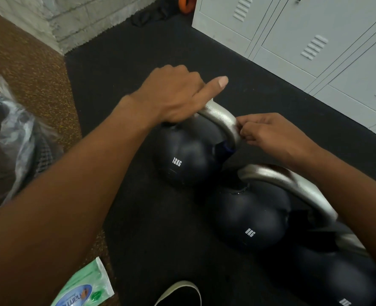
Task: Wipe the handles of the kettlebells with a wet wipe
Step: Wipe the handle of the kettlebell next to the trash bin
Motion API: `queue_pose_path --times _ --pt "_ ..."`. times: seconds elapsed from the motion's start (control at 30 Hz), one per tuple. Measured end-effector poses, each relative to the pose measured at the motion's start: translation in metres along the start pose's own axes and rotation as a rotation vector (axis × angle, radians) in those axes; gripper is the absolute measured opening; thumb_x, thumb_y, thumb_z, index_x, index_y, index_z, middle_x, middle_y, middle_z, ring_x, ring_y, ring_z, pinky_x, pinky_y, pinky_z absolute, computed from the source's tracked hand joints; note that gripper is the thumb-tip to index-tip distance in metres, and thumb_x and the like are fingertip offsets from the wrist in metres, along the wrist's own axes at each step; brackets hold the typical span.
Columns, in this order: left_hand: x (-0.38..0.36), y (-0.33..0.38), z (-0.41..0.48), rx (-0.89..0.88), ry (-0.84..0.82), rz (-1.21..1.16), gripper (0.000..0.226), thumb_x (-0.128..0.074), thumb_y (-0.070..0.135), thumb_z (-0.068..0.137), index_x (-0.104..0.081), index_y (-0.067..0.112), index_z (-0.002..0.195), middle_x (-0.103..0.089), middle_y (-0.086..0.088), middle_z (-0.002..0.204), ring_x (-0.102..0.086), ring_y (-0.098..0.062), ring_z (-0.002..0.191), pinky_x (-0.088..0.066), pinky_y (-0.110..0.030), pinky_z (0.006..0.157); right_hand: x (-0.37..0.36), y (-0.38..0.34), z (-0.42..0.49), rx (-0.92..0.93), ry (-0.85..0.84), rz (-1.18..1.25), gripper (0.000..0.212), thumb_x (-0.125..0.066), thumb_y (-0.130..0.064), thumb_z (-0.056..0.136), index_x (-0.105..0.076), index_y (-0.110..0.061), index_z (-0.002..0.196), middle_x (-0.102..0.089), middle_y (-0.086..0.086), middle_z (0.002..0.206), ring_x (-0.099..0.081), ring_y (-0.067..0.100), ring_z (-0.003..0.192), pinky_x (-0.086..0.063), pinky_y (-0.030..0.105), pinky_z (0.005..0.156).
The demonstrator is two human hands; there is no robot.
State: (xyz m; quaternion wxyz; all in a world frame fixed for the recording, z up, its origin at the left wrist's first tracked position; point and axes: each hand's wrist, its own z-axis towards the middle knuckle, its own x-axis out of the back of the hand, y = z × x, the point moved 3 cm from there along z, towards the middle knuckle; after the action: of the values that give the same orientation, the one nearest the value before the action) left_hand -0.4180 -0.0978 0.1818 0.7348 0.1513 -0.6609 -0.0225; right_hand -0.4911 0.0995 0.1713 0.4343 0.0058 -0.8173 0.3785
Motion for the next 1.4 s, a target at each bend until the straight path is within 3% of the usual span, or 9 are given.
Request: queue_pose_path --times 0.07,0.17,0.3,0.43,0.87,1.03,1.17,1.27,1.4 --pt "-0.009 0.005 -0.024 -0.023 0.139 0.057 0.079 -0.003 0.062 0.1 -0.071 0.024 0.116 -0.071 -0.008 0.111 -0.063 -0.034 0.113 -0.044 -0.041 0.092 -0.001 0.0 0.0 0.001 0.008 0.004 0.038 -0.047 -0.032 0.078 -0.076 -0.037 0.102 -0.076 0.001 0.092 -0.069 0.029 0.099 -0.051 0.053 0.099" --pt "-0.037 0.018 -0.056 -0.017 0.224 0.074 0.07 -0.009 0.053 0.103 -0.042 0.018 0.154 -0.046 -0.005 0.157 -0.037 -0.022 0.149 -0.029 -0.05 0.119 -0.002 0.001 0.0 0.007 0.024 0.013 0.036 -0.047 -0.032 0.078 -0.076 -0.035 0.1 -0.075 0.002 0.088 -0.069 0.028 0.096 -0.052 0.051 0.098" --pt "-0.067 0.039 -0.071 0.025 0.232 0.117 0.071 -0.015 0.051 0.104 -0.021 0.011 0.162 -0.017 -0.01 0.17 -0.014 -0.024 0.157 -0.014 -0.058 0.124 -0.003 0.0 -0.002 0.02 0.033 0.022 0.034 -0.047 -0.026 0.083 -0.077 -0.033 0.098 -0.075 -0.001 0.082 -0.067 0.019 0.08 -0.054 0.046 0.092" --pt "-0.074 0.043 -0.068 -0.024 0.275 0.135 0.072 -0.016 0.053 0.104 -0.019 0.011 0.163 -0.014 -0.01 0.17 -0.011 -0.022 0.158 -0.011 -0.06 0.124 -0.002 -0.002 -0.002 0.003 0.016 0.018 0.038 -0.046 -0.029 0.079 -0.076 -0.035 0.101 -0.076 0.001 0.091 -0.07 0.023 0.093 -0.052 0.052 0.097" --pt "-0.083 0.019 -0.068 0.163 0.285 -0.184 0.077 -0.011 0.058 0.103 -0.01 0.011 0.164 -0.008 -0.009 0.171 -0.006 -0.02 0.158 -0.009 -0.048 0.127 -0.003 0.001 0.003 -0.006 0.018 -0.002 0.036 -0.048 -0.032 0.077 -0.076 -0.033 0.098 -0.072 0.001 0.08 -0.062 0.024 0.076 -0.052 0.052 0.093" --pt "-0.049 -0.011 -0.042 0.246 0.251 -0.43 0.07 -0.011 0.059 0.103 -0.04 0.022 0.155 -0.042 -0.001 0.16 -0.033 -0.017 0.148 -0.022 -0.042 0.121 -0.002 -0.001 0.004 -0.017 0.014 -0.021 0.036 -0.048 -0.034 0.075 -0.077 -0.033 0.096 -0.073 0.003 0.084 -0.064 0.025 0.081 -0.053 0.054 0.096" --pt "-0.029 -0.038 -0.023 0.3 0.125 -0.514 0.066 -0.011 0.058 0.107 -0.073 0.038 0.113 -0.07 -0.008 0.123 -0.057 -0.034 0.12 -0.037 -0.049 0.11 -0.003 -0.001 0.005 -0.013 0.019 0.002 0.033 -0.049 -0.032 0.075 -0.077 -0.032 0.092 -0.069 -0.003 0.074 -0.059 0.016 0.074 -0.053 0.049 0.089" --pt "-0.028 -0.052 -0.006 0.292 0.042 -0.652 0.081 -0.01 0.069 0.1 -0.08 0.03 0.102 -0.075 -0.003 0.108 -0.063 -0.025 0.112 -0.039 -0.049 0.111 -0.003 -0.002 0.004 -0.018 0.019 0.01 0.031 -0.049 -0.03 0.077 -0.077 -0.029 0.09 -0.065 -0.004 0.067 -0.055 0.014 0.066 -0.049 0.041 0.076" --pt "-0.029 -0.053 0.015 0.241 -0.145 -0.758 0.093 -0.013 0.074 0.098 -0.079 0.009 0.094 -0.076 -0.005 0.095 -0.067 -0.022 0.105 -0.04 -0.037 0.106 -0.002 -0.003 0.004 -0.022 0.005 0.018 0.036 -0.049 -0.037 0.069 -0.077 -0.031 0.091 -0.068 -0.004 0.073 -0.056 0.014 0.072 -0.052 0.047 0.087"
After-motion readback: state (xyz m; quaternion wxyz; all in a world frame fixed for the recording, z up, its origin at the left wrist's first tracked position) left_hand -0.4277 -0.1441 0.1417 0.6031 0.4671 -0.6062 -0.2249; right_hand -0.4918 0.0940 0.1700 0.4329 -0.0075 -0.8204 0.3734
